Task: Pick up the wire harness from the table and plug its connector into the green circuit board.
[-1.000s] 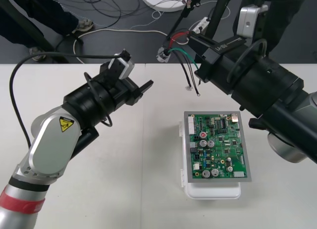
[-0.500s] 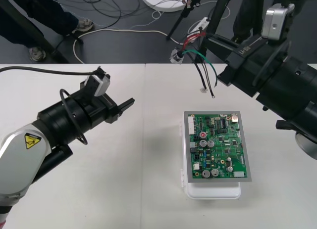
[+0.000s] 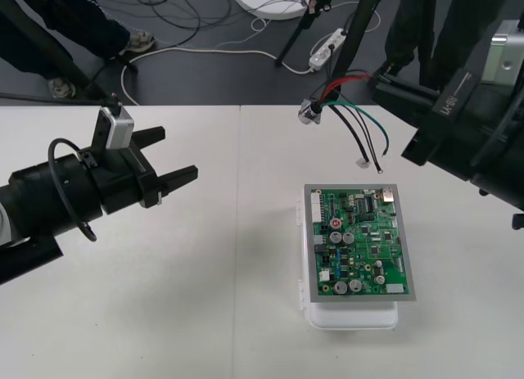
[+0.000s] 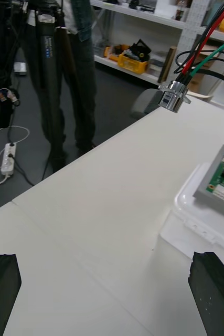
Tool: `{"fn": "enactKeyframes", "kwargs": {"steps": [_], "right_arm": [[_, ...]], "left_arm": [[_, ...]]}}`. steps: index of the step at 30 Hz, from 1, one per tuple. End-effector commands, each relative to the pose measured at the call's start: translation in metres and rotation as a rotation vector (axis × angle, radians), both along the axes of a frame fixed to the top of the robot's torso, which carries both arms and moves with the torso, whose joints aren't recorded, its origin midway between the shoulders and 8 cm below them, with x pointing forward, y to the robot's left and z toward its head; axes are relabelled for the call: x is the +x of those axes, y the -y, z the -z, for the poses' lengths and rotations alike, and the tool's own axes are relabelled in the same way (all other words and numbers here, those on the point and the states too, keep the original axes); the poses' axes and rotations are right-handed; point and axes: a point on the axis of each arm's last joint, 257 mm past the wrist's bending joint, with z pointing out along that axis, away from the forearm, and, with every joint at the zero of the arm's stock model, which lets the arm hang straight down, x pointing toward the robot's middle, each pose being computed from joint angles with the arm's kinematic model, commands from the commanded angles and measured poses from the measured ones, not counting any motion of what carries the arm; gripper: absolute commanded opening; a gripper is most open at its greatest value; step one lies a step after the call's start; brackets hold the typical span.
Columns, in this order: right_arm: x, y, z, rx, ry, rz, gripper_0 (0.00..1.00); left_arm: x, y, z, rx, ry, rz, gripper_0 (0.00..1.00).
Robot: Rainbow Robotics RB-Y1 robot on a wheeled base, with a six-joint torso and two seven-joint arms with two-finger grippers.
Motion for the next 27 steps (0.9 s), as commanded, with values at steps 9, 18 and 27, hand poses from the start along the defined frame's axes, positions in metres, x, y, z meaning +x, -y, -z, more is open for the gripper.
{"fn": "enactKeyframes", "kwargs": {"steps": [9, 18, 27], "right_arm": [[-0.019, 0.035, 0.003, -0.07, 0.043, -0.153, 0.0], [-0.027, 0.045, 0.013, -0.106, 0.047, -0.218, 0.0], [-0.05, 0.056, 0.016, -0.121, 0.047, -0.338, 0.0]], "left_arm": [[-0.056, 0.026, -0.048, 0.052, 0.087, 0.311, 0.94], [-0.074, 0.044, -0.066, 0.059, 0.13, 0.431, 0.94], [-0.101, 0.078, -0.084, -0.007, 0.147, 0.568, 0.95]]}}
